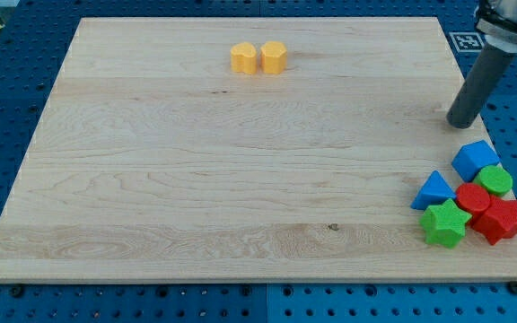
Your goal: Push the blue cube into the red circle
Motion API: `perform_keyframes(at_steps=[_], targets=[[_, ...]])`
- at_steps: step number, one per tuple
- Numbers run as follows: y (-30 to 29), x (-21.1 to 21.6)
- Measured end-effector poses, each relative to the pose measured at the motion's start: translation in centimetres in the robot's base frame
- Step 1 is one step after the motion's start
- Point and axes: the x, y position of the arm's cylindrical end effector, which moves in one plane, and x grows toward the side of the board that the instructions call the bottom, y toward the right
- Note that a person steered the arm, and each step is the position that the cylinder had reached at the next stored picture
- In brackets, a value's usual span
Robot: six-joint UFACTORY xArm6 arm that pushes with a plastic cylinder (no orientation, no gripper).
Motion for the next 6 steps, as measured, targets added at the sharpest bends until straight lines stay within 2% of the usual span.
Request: perform_keyframes(at_steps=[1, 2, 3, 6], targets=[[2.2, 3.0], [2.2, 6.1], [0.1, 7.1], [-4.3, 4.3]])
